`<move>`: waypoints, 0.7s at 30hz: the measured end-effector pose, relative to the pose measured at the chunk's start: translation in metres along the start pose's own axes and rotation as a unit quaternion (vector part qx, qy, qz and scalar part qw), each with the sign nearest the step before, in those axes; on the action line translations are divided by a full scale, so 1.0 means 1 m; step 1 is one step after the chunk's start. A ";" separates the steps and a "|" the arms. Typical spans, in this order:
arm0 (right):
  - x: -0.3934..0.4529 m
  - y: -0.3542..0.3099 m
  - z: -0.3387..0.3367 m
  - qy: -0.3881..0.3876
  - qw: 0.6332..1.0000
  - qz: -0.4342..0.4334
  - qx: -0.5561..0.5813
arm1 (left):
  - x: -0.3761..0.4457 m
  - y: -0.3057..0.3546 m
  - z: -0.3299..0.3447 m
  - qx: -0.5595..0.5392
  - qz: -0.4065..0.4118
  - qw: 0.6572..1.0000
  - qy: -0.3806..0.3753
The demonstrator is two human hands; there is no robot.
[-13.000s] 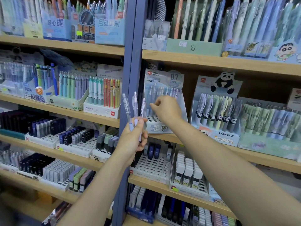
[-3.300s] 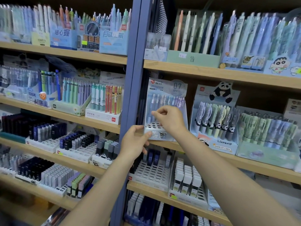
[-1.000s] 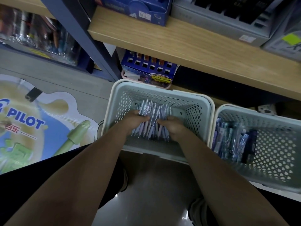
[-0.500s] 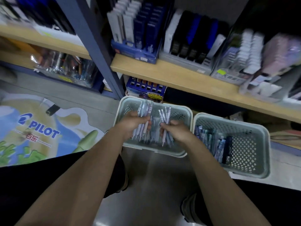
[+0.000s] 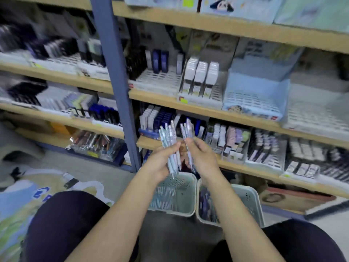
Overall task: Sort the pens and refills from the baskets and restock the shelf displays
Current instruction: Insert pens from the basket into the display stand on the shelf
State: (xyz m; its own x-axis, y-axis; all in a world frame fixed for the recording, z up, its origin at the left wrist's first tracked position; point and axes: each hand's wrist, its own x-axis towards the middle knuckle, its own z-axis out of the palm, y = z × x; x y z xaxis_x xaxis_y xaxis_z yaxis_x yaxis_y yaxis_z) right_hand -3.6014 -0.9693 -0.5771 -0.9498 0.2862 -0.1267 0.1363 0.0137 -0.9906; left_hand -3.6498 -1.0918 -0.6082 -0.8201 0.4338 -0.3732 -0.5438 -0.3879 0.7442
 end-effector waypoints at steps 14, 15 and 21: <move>-0.023 -0.132 -0.009 0.049 0.961 -0.226 -0.150 | -0.062 0.088 0.114 -0.060 0.100 0.991 -0.069; -0.023 -0.142 -0.011 0.051 0.965 -0.228 -0.122 | -0.064 0.096 0.120 -0.061 0.111 0.989 -0.073; -0.020 -0.187 -0.014 0.062 0.978 -0.196 0.038 | -0.072 0.130 0.142 -0.032 0.154 0.983 -0.093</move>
State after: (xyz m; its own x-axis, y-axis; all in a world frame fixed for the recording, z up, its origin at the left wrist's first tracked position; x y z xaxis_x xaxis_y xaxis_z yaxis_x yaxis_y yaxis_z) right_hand -3.6044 -0.9644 -0.3891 -0.8833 0.3865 0.2653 -0.2562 0.0759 -0.9636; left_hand -3.6366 -1.0576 -0.4056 -0.9040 0.4269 -0.0223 -0.2889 -0.5719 0.7678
